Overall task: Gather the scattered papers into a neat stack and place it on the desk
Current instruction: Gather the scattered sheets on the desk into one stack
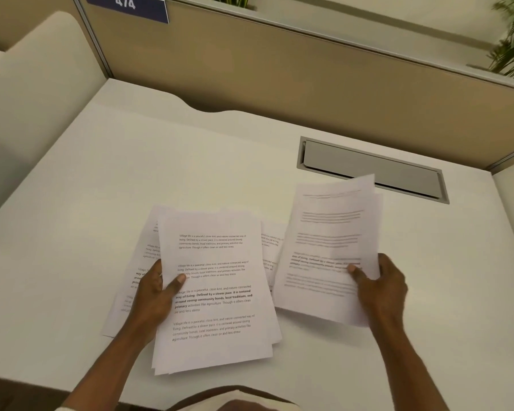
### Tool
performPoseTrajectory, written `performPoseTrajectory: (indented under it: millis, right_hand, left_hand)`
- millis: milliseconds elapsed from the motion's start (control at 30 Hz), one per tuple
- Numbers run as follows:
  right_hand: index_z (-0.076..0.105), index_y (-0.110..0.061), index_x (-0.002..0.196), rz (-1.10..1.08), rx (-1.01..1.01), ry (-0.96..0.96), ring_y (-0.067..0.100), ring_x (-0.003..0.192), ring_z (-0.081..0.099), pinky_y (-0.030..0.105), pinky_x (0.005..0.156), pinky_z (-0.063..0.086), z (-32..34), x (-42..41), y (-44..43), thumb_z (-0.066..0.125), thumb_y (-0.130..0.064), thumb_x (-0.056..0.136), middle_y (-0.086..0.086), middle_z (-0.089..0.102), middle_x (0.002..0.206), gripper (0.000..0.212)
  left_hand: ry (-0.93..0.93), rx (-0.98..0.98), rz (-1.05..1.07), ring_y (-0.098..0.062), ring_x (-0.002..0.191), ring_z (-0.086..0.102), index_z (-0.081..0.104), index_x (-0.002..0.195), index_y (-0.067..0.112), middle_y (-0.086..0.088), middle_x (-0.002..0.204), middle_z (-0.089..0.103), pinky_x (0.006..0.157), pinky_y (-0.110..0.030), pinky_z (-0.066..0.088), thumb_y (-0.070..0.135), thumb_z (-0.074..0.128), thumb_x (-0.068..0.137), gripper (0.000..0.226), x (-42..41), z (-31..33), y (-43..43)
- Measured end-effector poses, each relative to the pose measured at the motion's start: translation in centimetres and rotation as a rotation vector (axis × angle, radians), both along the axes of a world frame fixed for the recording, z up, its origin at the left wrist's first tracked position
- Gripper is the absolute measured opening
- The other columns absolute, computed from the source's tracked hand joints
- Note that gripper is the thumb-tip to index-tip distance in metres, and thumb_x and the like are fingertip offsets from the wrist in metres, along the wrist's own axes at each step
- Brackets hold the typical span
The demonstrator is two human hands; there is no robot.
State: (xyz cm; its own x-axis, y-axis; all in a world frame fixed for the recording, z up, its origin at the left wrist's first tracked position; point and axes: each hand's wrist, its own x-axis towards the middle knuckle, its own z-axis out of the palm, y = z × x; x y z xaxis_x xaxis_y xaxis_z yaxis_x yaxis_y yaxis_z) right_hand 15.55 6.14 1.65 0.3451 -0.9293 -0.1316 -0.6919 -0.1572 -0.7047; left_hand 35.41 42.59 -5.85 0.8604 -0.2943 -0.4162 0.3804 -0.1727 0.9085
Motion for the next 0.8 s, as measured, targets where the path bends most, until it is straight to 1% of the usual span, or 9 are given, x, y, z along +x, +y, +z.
performPoseTrajectory:
  millis: [100,167,233,300,400,500,600,700,800]
  right_hand:
    - [0.073,-0.02,0.098,-0.006,0.048,-0.201,0.025,0.087,0.077,0.038,0.085,0.059,2.1,-0.9,-1.2,0.088,-0.012,0.088,-0.007,0.082,0.094,0.019]
    - [0.077,-0.022,0.098,0.02,0.148,-0.307,0.015,0.084,0.079,0.033,0.078,0.061,2.9,-1.2,-1.6,0.089,-0.01,0.087,-0.009,0.085,0.094,0.02]
    - [0.08,-0.024,0.099,0.099,0.238,-0.339,0.007,0.08,0.081,0.023,0.069,0.064,3.0,-1.1,-1.2,0.09,-0.011,0.086,-0.011,0.086,0.097,0.02]
    - [0.082,-0.017,0.099,0.177,0.297,-0.31,0.01,0.079,0.082,0.02,0.066,0.065,2.2,-0.6,0.1,0.091,-0.008,0.084,-0.006,0.087,0.095,0.019]
    - [0.083,-0.009,0.096,0.244,0.358,-0.233,0.019,0.081,0.084,0.025,0.067,0.064,-0.4,0.1,3.3,0.092,-0.006,0.083,-0.001,0.088,0.092,0.017]
    - [0.081,-0.009,0.09,0.252,0.407,-0.099,0.027,0.085,0.084,0.046,0.077,0.067,-3.3,0.5,6.8,0.095,-0.019,0.083,-0.002,0.087,0.089,0.019]
    - [0.076,-0.005,0.088,0.234,0.411,-0.009,0.035,0.084,0.081,0.057,0.08,0.065,-5.4,0.5,9.1,0.094,-0.038,0.083,0.003,0.085,0.084,0.038]
    - [0.067,0.004,0.087,0.242,0.372,0.068,0.044,0.083,0.074,0.054,0.075,0.061,-6.2,0.7,10.3,0.09,-0.054,0.082,0.019,0.08,0.085,0.063]
    - [0.063,0.008,0.084,0.258,0.363,0.102,0.04,0.07,0.069,0.043,0.065,0.053,-6.6,1.2,11.1,0.086,-0.063,0.081,0.023,0.077,0.085,0.075]
  left_hand:
    - [-0.01,0.018,-0.012,-0.014,0.109,0.082,0.07,0.134,0.037,0.013,0.125,0.082,0.081,-0.031,0.069,0.011,0.073,0.103,0.04,-0.1,0.0,-0.3]
    - [-0.018,0.02,-0.03,-0.01,0.107,0.082,0.069,0.133,0.037,0.016,0.122,0.082,0.076,-0.026,0.068,0.011,0.072,0.104,0.039,-0.2,0.0,-0.8]
    - [-0.012,0.01,-0.038,-0.009,0.106,0.082,0.069,0.134,0.035,0.017,0.122,0.082,0.076,-0.023,0.067,0.009,0.07,0.105,0.039,-0.4,-0.1,-1.4]
    - [-0.003,0.009,-0.041,-0.01,0.107,0.081,0.069,0.136,0.031,0.015,0.122,0.083,0.078,-0.023,0.067,0.008,0.069,0.105,0.038,-0.6,-0.3,-2.1]
    - [0.02,0.02,-0.04,-0.014,0.106,0.082,0.069,0.135,0.032,0.013,0.12,0.083,0.078,-0.028,0.068,0.011,0.067,0.107,0.035,-0.9,-0.5,-2.8]
    - [0.058,0.038,-0.019,-0.017,0.105,0.083,0.068,0.136,0.035,0.012,0.121,0.083,0.087,-0.044,0.069,0.018,0.062,0.111,0.031,-1.1,-0.9,-3.2]
    - [0.09,0.04,-0.001,-0.018,0.11,0.081,0.067,0.139,0.034,0.011,0.127,0.082,0.098,-0.055,0.064,0.029,0.053,0.115,0.028,-1.5,-1.0,-3.3]
    - [0.072,0.053,-0.031,-0.019,0.112,0.081,0.065,0.139,0.036,0.01,0.128,0.081,0.098,-0.056,0.064,0.046,0.055,0.111,0.032,-1.6,-0.7,-3.4]
    - [0.011,0.108,-0.064,-0.015,0.112,0.079,0.064,0.139,0.032,0.011,0.126,0.08,0.097,-0.049,0.065,0.045,0.076,0.099,0.044,-1.5,-0.6,-3.7]
